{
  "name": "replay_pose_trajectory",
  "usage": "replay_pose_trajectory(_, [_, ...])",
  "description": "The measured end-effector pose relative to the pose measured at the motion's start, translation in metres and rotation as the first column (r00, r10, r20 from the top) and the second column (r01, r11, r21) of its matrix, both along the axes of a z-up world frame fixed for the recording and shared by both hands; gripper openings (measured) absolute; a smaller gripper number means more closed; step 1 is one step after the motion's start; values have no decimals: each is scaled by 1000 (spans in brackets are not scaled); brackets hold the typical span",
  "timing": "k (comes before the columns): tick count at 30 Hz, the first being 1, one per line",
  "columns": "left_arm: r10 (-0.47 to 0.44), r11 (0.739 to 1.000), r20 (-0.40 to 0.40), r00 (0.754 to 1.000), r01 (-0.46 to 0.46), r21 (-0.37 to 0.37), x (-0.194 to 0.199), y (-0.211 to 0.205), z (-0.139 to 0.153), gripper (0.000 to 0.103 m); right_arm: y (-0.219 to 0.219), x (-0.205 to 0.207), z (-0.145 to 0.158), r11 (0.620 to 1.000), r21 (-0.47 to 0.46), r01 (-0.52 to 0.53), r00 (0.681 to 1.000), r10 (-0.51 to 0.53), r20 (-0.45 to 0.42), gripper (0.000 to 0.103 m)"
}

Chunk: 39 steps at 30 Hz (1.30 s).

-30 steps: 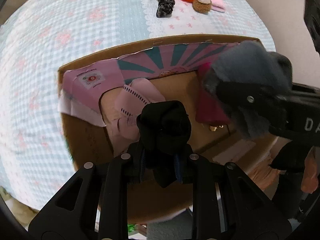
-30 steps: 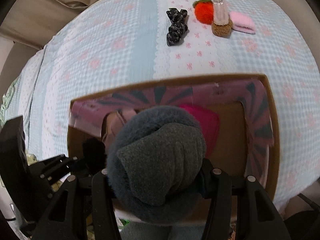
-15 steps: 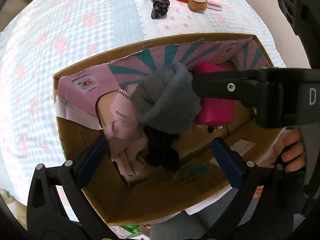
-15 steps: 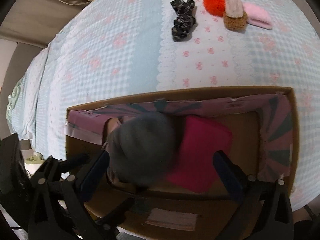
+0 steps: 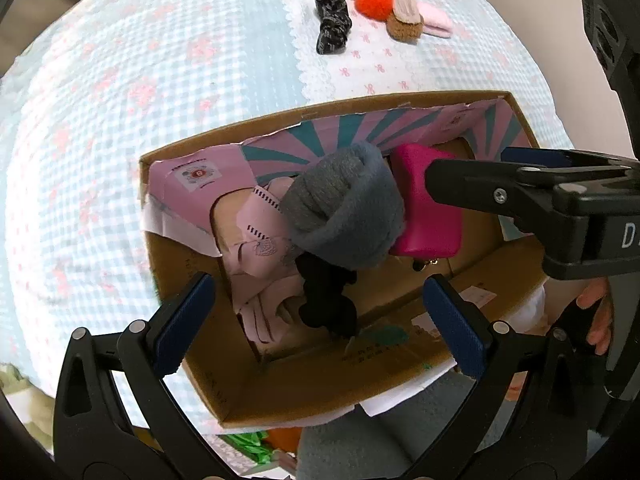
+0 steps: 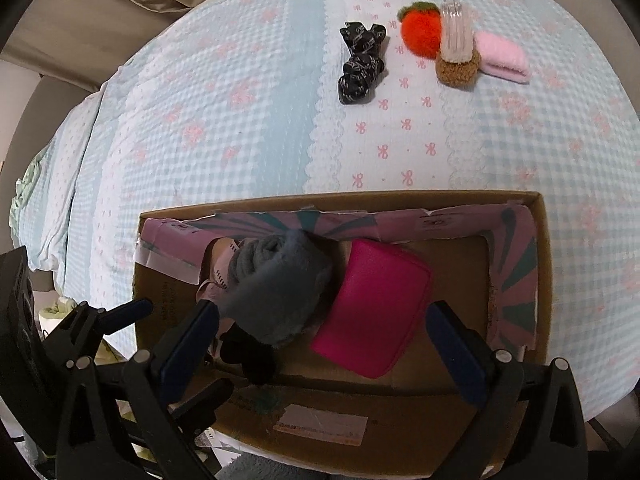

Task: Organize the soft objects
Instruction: 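Open both tools to release the sock and grey ball into the box, then move both tools back toward the remaining items on the bed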

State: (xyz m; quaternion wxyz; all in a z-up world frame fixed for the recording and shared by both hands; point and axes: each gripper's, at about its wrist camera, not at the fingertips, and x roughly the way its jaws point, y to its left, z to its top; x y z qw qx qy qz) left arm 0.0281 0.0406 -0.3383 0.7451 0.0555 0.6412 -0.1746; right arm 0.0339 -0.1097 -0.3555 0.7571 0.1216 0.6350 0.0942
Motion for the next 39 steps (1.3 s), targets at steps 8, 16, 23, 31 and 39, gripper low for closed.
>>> replay_pose_trajectory(8, [28, 1000, 40, 999, -28, -5, -15, 12, 37, 103, -3, -13, 30, 1000, -16, 4, 999, -3, 44, 103])
replay_pose_trajectory(16, [87, 996, 128, 988, -85, -24, -29, 24, 102, 103, -10, -40, 95, 998, -51, 29, 988, -21, 153, 103])
replay_pose_trajectory(23, [128, 992, 255, 958, -120, -47, -37, 27, 169, 103, -23, -66, 167, 990, -111, 86, 952, -49, 303, 103])
replay_pose_trajectory(31, [153, 988, 371, 916, -138, -67, -13, 13, 223, 103, -52, -70, 225, 965, -165, 204, 889, -112, 443, 103])
replay_pose_trajectory(39, [236, 970, 437, 868, -234, -61, 40, -18, 228, 103, -92, -32, 232, 953, -187, 239, 878, -130, 461, 103])
